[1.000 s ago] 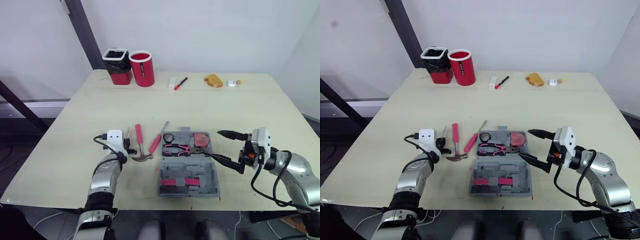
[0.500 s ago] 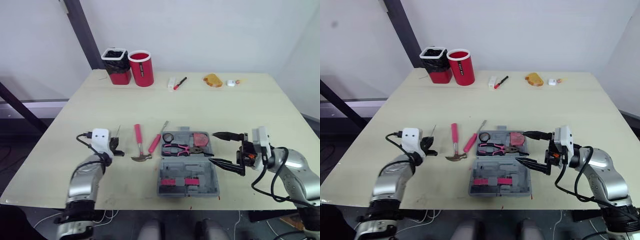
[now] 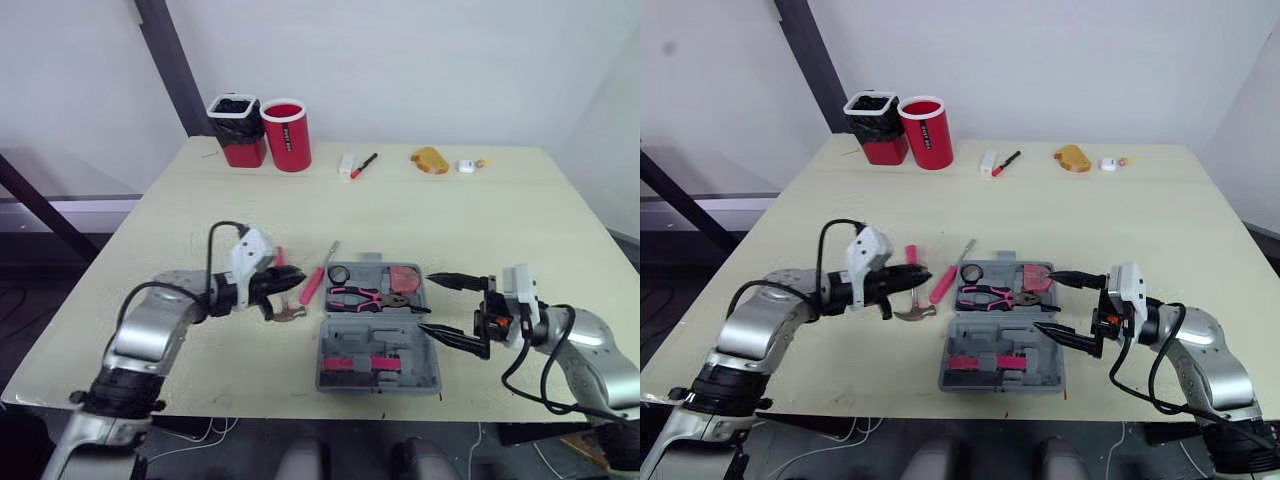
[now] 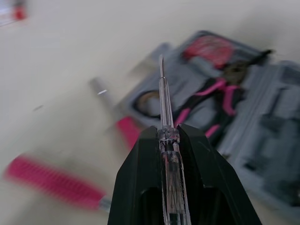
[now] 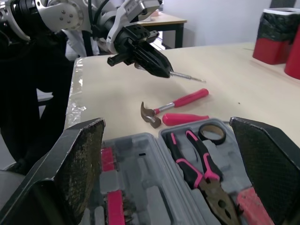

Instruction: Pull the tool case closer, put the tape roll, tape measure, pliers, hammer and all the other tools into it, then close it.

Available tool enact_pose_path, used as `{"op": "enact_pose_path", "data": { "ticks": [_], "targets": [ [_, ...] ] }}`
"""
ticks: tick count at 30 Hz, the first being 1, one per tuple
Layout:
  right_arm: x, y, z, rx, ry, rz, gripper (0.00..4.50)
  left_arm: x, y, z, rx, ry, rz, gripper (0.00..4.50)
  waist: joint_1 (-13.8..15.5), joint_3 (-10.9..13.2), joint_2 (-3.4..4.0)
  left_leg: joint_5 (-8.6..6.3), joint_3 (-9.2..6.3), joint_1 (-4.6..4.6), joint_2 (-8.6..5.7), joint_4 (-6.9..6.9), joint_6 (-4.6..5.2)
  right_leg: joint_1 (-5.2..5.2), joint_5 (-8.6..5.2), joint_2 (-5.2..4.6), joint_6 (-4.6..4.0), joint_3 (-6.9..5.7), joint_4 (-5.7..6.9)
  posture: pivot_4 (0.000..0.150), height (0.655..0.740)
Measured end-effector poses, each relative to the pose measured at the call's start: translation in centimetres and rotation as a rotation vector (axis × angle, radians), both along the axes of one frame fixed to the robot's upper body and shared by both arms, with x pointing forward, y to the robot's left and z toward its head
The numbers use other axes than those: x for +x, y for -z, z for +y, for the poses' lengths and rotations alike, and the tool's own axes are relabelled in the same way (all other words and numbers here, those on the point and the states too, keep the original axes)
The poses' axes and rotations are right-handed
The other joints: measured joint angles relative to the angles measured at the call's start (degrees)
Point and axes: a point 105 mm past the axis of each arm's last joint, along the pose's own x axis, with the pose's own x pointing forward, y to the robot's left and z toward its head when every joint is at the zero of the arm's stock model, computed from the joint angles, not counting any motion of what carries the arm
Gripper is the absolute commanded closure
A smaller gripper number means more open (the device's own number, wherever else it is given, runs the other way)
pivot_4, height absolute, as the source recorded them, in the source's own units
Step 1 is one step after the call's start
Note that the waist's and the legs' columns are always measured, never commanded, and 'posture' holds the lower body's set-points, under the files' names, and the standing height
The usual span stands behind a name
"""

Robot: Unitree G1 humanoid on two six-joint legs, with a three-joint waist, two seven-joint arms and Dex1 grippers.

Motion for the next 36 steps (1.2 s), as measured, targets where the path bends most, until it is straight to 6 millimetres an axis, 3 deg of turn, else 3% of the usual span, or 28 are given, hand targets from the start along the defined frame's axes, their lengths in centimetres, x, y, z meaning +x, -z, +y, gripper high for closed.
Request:
{"op": "enact_pose_path", "data": {
  "ticks": [3,14,24,36],
  "targets": [
    [0.1,0.1,-0.6,-0.011,0.047,-0.026,0.0,-0.3,-0.1,-2.0,0.036,0.122,0.013,4.39,-0.4,0.0,0.01,0.0,0.01,0.02,0.0,0.0,0.0,0.0,0.0,0.04,0.0,0.05,0.01,0.15,0.7371],
    [-0.4,1.3,-1.3,-0.024,0.124,-0.038,0.0,-1.3,2.1,-5.7,0.18,0.366,0.096,4.39,-0.1,0.0,0.02,0.0,0.01,0.01,0.01,0.01,0.01,-0.01,-0.01,0.07,0.01,0.06,0.0,0.15,0.7371],
    [-1.0,1.8,-3.5,-0.077,0.181,-0.029,0.0,-1.0,5.1,-7.0,0.249,0.412,0.224,4.39,0.0,0.0,0.01,0.0,-0.02,0.0,0.01,0.02,0.02,-0.01,-0.01,0.08,0.01,0.05,0.01,0.15,0.7371],
    [-1.7,2.1,-6.1,-0.113,0.239,0.005,0.0,0.3,5.6,-8.7,0.356,0.484,0.183,4.39,0.0,0.0,0.01,0.0,0.0,-0.01,0.0,0.04,0.02,0.0,-0.01,0.09,0.01,0.08,0.0,0.15,0.7371]
  ]
}}
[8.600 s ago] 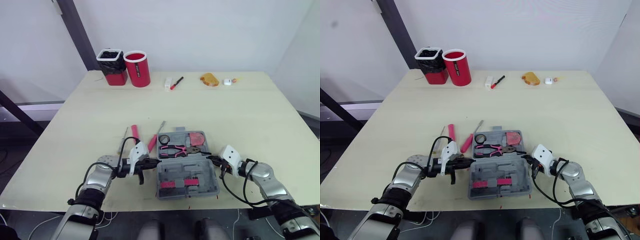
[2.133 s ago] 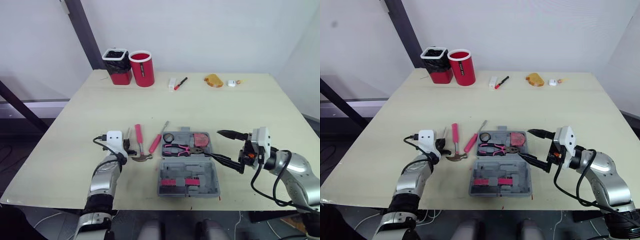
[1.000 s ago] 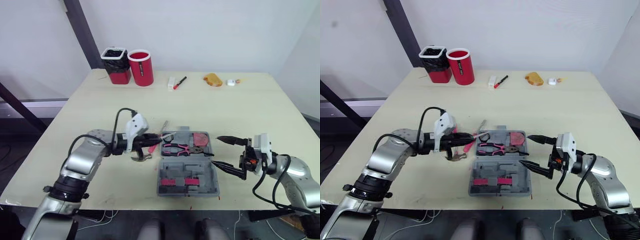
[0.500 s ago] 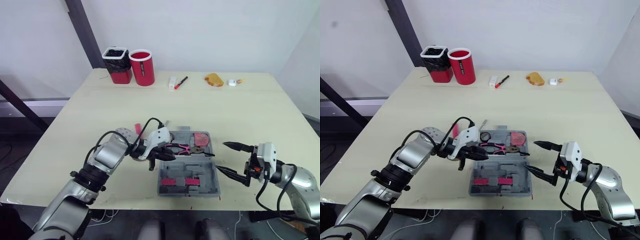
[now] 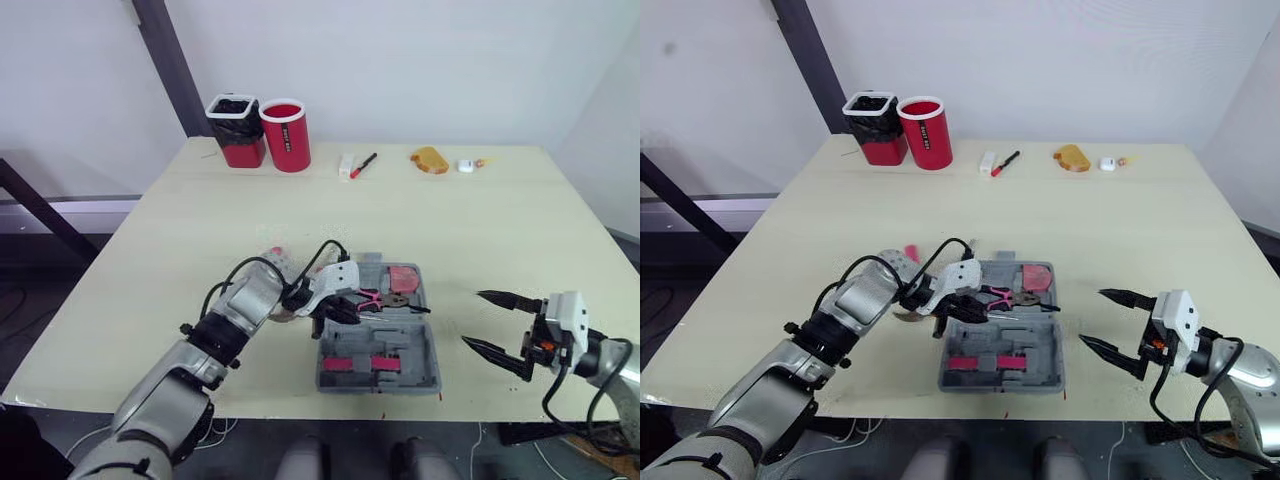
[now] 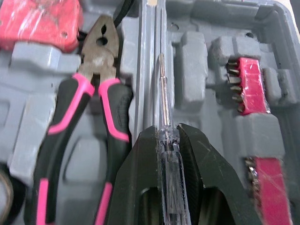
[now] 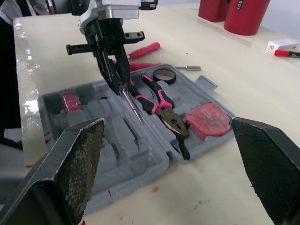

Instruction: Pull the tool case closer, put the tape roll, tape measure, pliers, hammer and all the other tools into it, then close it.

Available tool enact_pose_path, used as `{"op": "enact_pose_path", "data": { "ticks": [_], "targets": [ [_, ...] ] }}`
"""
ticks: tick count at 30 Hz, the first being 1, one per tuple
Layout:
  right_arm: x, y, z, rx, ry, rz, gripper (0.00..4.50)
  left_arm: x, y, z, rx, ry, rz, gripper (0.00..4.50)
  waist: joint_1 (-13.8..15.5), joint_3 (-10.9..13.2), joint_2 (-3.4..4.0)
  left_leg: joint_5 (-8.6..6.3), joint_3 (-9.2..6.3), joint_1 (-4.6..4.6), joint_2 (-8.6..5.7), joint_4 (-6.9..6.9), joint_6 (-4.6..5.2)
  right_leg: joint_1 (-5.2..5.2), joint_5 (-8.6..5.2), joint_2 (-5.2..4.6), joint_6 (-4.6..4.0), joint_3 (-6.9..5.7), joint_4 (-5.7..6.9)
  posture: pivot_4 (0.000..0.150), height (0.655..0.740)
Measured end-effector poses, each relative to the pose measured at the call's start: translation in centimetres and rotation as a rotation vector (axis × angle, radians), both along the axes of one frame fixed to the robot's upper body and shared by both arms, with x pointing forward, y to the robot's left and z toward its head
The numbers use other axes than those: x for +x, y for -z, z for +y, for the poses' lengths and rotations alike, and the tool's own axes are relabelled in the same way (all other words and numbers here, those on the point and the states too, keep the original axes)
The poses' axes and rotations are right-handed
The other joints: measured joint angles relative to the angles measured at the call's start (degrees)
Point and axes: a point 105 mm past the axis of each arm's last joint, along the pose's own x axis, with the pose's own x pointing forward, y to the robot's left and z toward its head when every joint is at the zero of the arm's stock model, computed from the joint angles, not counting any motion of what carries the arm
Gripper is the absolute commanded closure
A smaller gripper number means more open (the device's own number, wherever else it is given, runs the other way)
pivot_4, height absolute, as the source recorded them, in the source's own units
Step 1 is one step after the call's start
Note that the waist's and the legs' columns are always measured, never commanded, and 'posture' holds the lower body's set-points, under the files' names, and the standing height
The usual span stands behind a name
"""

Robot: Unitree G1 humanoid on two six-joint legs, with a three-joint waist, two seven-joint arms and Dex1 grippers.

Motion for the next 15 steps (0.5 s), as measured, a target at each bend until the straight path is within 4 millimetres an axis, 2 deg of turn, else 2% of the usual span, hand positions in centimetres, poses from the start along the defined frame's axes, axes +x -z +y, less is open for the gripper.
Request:
{"op": "enact_pose_path", "data": {
  "ticks": [15],
  "targets": [
    [-0.01,0.32,0.12,0.015,0.018,-0.003,0.0,-0.24,-0.17,-0.16,0.003,0.033,-0.016,4.39,0.0,0.0,0.01,0.0,-0.02,-0.01,-0.01,0.01,0.0,0.01,0.0,0.0,0.0,0.0,0.0,0.15,0.7371]
  ]
}}
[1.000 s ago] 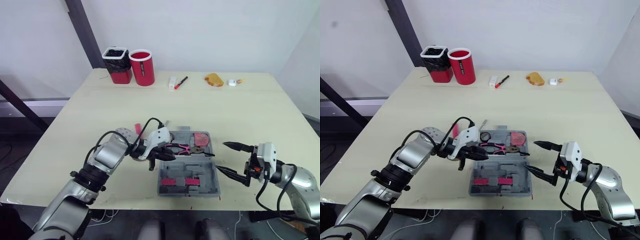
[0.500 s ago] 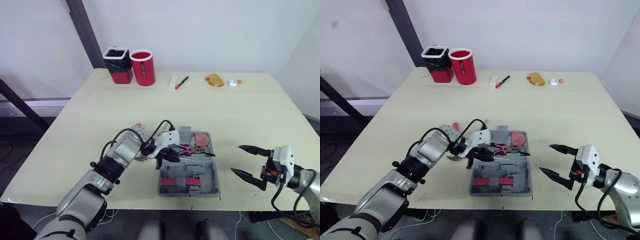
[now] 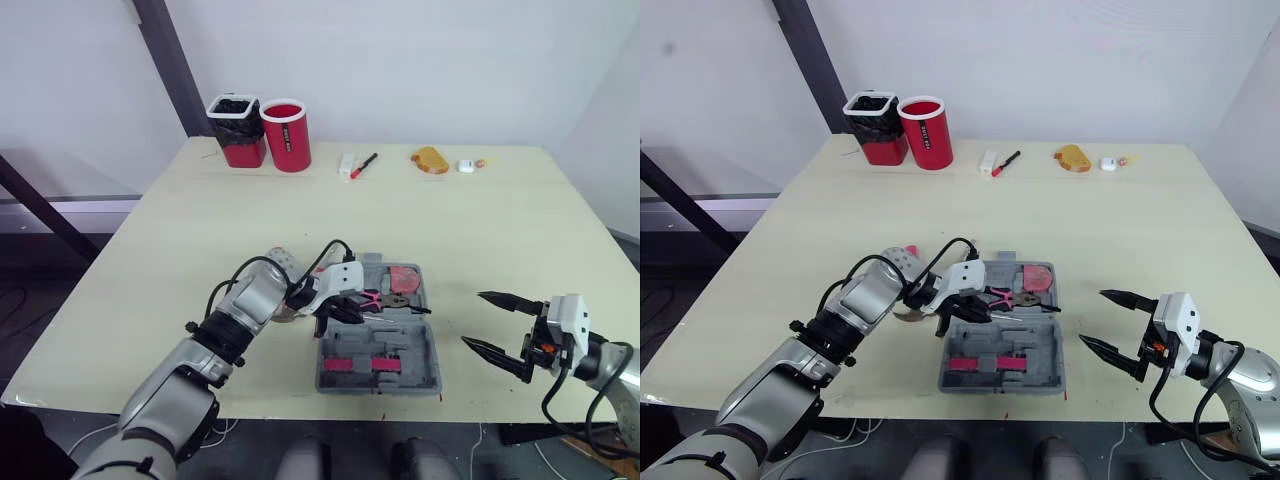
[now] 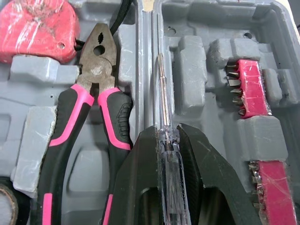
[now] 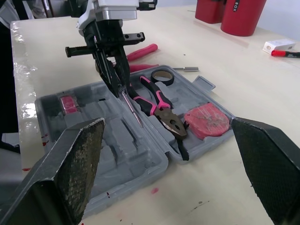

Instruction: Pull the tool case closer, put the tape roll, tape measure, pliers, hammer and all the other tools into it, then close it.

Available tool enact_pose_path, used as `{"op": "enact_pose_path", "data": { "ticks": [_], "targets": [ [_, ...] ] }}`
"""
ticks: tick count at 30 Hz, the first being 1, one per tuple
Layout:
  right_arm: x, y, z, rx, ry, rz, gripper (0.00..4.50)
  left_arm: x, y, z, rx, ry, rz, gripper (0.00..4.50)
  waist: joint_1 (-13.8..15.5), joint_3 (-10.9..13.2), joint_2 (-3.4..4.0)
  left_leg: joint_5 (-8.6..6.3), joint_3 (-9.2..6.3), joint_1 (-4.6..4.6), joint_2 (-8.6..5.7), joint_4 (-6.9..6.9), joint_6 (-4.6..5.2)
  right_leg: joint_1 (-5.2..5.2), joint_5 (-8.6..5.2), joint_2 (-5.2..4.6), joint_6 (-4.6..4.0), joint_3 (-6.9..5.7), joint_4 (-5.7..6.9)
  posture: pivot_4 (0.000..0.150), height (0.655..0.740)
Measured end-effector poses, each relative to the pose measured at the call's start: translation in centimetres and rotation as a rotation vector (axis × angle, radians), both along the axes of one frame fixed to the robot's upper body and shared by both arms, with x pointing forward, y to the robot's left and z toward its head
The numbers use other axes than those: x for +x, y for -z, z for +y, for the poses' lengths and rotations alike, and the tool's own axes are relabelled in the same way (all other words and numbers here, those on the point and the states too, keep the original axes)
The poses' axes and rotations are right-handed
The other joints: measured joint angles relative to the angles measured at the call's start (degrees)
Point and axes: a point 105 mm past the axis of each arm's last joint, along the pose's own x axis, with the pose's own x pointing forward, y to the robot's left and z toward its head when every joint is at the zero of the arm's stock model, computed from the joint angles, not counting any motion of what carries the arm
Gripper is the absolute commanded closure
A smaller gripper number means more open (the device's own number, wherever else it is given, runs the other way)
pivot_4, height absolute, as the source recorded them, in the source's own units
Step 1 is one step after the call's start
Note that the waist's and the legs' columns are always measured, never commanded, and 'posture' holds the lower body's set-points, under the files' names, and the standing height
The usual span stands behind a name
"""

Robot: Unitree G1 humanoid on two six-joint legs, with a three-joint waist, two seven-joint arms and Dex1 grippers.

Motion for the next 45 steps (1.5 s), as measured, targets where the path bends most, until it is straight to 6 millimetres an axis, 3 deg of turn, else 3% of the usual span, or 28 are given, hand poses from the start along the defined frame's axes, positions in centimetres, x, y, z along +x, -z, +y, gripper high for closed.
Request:
{"op": "enact_pose_path", "data": {
  "ticks": [21,45],
  "targets": [
    [0.2,0.0,0.3,-0.002,0.002,-0.004,0.0,-0.3,-0.1,-0.9,-0.06,0.015,-0.015,4.39,0.0,0.0,0.0,0.0,0.0,0.01,0.0,0.0,0.0,0.0,0.0,0.01,0.0,0.0,0.02,0.15,0.7371],
    [0.2,0.1,0.2,-0.019,0.004,-0.004,0.0,-0.6,0.9,-0.4,0.022,0.045,-0.014,4.39,0.0,0.0,0.01,0.0,0.0,0.01,0.0,0.01,0.0,0.0,0.0,0.01,0.0,0.0,0.02,0.15,0.7371]
  ]
}}
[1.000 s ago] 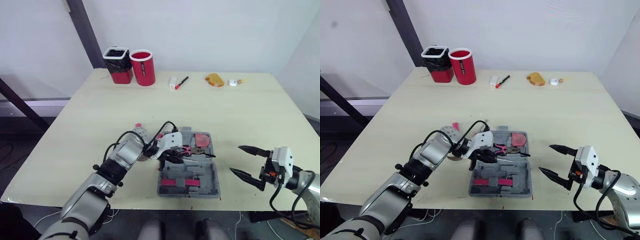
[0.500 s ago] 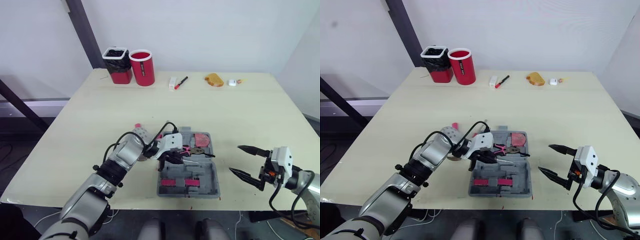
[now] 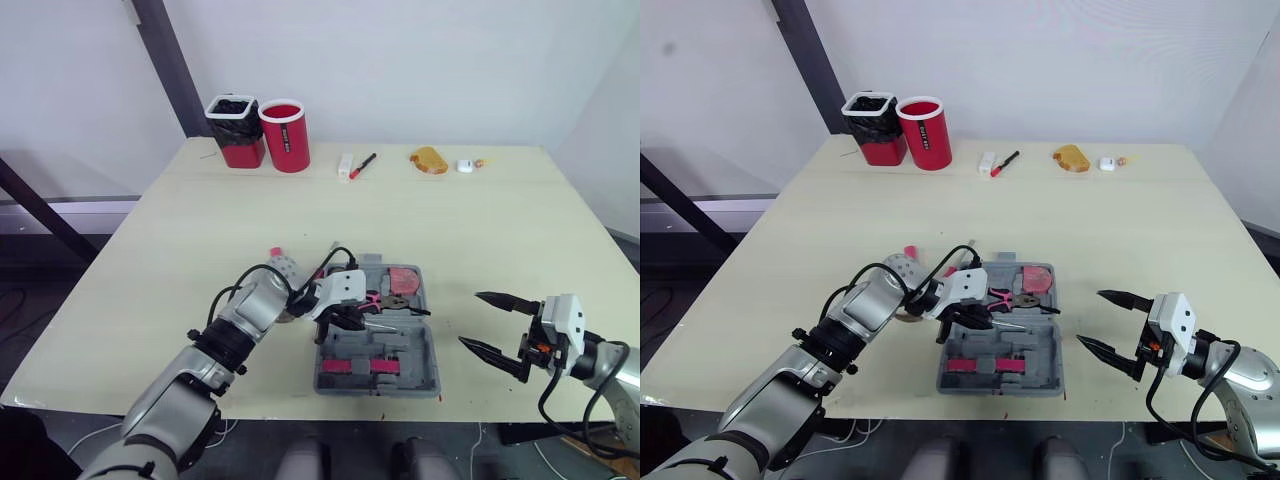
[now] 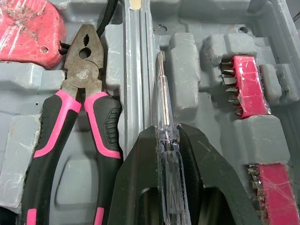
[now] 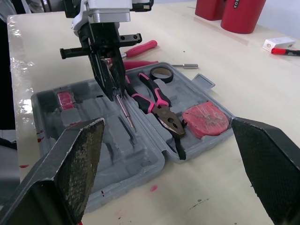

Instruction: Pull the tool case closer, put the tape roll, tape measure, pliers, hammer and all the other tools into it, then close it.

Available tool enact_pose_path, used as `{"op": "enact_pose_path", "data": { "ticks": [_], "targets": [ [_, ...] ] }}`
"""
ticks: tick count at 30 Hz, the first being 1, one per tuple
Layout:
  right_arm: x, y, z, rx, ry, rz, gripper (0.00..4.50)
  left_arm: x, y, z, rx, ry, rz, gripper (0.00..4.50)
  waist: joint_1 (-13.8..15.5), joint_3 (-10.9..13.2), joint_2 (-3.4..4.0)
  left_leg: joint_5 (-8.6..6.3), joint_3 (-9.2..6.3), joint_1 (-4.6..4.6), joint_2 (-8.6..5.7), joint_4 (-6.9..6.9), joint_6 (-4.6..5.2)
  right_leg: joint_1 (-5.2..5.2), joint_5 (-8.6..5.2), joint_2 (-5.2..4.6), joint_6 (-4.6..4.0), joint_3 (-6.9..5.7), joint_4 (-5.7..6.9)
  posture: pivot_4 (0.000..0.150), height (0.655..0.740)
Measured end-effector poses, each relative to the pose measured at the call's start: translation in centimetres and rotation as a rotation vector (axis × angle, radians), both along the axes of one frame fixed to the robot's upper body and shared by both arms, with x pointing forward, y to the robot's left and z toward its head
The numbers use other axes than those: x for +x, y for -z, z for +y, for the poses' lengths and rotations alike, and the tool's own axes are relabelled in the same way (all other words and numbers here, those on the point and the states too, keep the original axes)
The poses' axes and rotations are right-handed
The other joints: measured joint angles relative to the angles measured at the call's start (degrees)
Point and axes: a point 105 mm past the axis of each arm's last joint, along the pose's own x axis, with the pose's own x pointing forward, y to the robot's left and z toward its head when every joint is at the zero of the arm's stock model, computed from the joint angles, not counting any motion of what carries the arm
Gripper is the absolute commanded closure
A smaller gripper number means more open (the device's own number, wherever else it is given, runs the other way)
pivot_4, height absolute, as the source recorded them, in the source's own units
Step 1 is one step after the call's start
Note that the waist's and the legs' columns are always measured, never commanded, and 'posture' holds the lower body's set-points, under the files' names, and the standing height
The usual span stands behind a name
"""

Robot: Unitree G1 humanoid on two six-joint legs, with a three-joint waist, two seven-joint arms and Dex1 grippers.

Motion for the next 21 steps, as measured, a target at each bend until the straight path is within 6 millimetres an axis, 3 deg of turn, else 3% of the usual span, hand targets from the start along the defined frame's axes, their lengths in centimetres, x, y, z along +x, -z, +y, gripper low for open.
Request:
{"op": "enact_pose_path", "data": {
  "ticks": [21],
  "targets": [
    [-0.08,0.06,0.02,-0.005,0.0,-0.009,0.0,-0.42,0.39,-0.22,0.009,-0.001,0.023,4.39,0.0,0.0,0.01,0.0,0.0,0.0,0.0,0.01,0.0,0.0,0.0,0.0,0.0,0.01,0.01,0.15,0.7371]
  ]
}}
